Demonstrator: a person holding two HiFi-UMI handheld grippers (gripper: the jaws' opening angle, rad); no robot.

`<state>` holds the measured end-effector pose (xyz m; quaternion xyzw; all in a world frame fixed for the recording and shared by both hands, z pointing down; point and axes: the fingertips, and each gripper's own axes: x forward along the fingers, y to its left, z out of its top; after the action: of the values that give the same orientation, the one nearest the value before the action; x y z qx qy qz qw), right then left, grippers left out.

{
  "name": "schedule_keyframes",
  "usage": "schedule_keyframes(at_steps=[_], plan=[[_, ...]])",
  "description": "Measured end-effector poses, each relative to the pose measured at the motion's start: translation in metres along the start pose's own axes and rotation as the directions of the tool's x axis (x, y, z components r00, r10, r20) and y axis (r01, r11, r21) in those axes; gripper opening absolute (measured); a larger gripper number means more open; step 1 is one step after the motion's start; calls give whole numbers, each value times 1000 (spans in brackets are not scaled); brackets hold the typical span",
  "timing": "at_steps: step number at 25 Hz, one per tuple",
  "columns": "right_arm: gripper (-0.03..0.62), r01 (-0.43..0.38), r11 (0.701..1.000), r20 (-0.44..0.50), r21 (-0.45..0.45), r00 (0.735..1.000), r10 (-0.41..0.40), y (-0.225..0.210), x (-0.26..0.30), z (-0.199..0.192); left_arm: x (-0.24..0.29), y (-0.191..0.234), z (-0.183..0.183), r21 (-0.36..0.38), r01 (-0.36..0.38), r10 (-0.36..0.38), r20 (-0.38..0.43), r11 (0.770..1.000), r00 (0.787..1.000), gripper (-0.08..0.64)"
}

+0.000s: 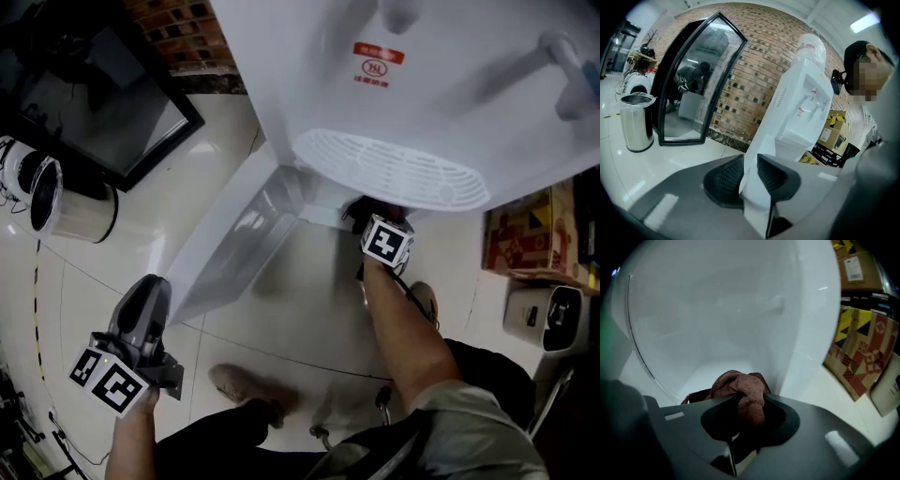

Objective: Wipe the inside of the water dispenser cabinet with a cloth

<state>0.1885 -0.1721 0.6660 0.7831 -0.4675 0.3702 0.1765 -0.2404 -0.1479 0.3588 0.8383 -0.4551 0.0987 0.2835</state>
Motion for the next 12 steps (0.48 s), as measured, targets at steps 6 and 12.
schedule_keyframes(at_steps=[6,12], plan=[[100,78,997,24,15,997,-79,-28,-8,-6,4,2,3,12,33,-33,3,999,999,86],[101,-28,1000,103,-12,994,29,-4,-18,7,5,3,4,10,50,-50,0,999,999,84]])
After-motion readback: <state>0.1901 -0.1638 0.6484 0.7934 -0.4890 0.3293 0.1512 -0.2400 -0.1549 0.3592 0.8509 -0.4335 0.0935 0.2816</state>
